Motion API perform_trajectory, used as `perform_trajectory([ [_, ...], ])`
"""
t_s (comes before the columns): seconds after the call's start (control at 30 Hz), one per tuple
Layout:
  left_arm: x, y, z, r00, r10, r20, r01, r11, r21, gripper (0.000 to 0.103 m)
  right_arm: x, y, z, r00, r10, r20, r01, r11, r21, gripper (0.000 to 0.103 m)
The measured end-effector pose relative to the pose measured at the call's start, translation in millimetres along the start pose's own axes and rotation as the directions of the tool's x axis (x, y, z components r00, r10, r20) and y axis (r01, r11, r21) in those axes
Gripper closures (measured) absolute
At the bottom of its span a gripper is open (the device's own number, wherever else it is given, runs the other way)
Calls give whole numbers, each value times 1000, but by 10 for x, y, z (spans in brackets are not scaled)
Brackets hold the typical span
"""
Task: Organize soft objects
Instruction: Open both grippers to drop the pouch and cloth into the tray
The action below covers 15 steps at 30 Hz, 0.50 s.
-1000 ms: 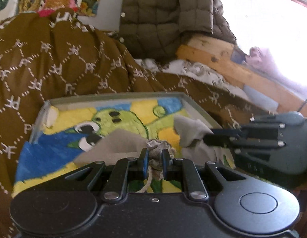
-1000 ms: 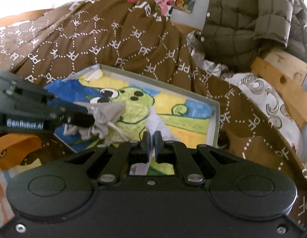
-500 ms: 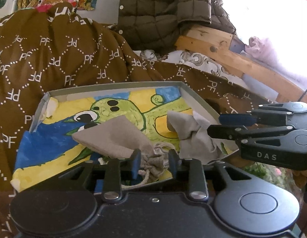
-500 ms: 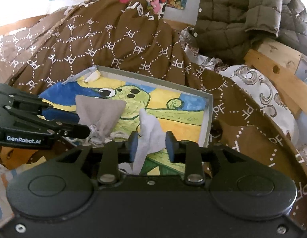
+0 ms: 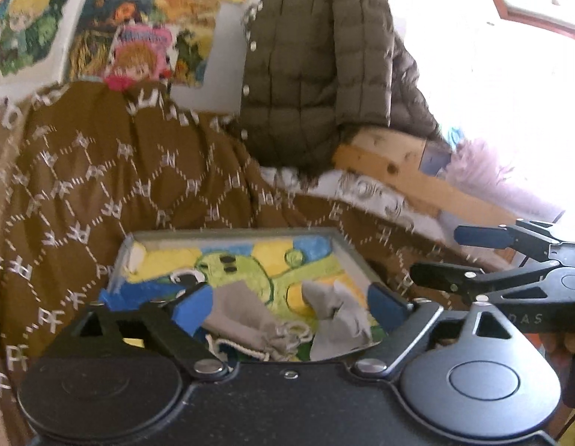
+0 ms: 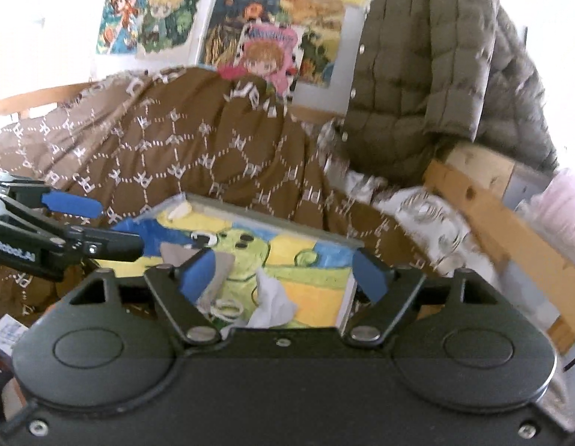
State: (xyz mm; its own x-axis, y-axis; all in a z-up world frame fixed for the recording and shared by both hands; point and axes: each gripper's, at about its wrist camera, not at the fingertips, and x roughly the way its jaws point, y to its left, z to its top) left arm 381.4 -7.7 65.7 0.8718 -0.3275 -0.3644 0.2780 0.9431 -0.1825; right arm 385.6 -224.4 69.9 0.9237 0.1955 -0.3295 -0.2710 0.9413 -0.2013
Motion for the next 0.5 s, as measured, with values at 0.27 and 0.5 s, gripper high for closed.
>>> perform_trajectory([
  [0.27, -669, -128, 91, 990, 66, 125, -64, 998, -13, 1, -690, 17, 245, 994, -6, 109, 4, 1000, 14, 1],
  [0.5, -1310, -345, 48, 965, 131, 229, -131, 991, -17, 1, -1325, 91, 259, 986, -16, 168, 6, 998, 58, 1],
])
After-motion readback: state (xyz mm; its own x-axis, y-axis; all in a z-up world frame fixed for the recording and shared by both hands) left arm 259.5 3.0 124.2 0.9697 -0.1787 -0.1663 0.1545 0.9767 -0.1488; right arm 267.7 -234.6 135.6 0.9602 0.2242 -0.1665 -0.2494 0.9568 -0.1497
